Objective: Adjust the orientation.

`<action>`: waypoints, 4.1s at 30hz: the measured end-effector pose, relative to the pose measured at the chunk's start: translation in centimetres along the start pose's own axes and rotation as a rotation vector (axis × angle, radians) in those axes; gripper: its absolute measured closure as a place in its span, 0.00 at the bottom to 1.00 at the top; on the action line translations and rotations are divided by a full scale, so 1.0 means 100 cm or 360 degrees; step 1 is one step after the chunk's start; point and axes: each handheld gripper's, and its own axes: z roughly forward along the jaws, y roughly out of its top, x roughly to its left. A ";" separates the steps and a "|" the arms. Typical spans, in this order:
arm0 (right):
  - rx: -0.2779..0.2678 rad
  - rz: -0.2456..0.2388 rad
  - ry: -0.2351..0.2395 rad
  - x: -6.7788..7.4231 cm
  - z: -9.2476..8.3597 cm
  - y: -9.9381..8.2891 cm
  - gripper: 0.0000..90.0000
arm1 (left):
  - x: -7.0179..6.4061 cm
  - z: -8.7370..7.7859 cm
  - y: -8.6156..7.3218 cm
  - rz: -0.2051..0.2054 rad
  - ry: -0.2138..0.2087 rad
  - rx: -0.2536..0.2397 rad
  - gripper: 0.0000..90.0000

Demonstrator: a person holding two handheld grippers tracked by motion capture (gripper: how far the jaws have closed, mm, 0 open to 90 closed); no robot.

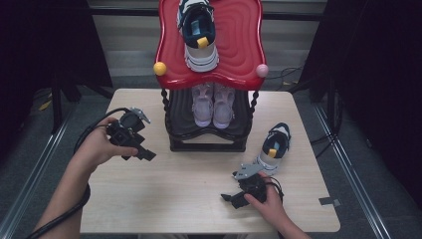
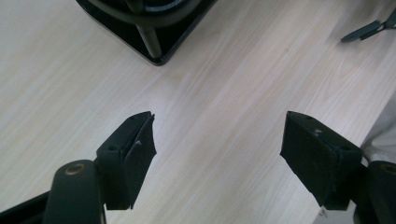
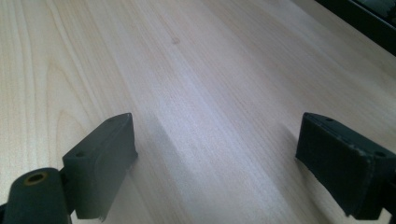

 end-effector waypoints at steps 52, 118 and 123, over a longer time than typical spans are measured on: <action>0.0053 -0.0021 0.0024 0.000 -0.002 0.002 0.13 | -0.020 0.129 -0.086 -0.0082 0.0114 -0.0351 0.18; 0.0619 0.0044 -0.0081 -0.080 -0.113 0.080 0.27 | -0.028 0.140 -0.106 0.0015 0.0118 -0.0582 0.00; 0.0637 0.0052 -0.0089 -0.087 -0.112 0.081 0.29 | -0.028 0.140 -0.106 0.0016 0.0118 -0.0582 0.00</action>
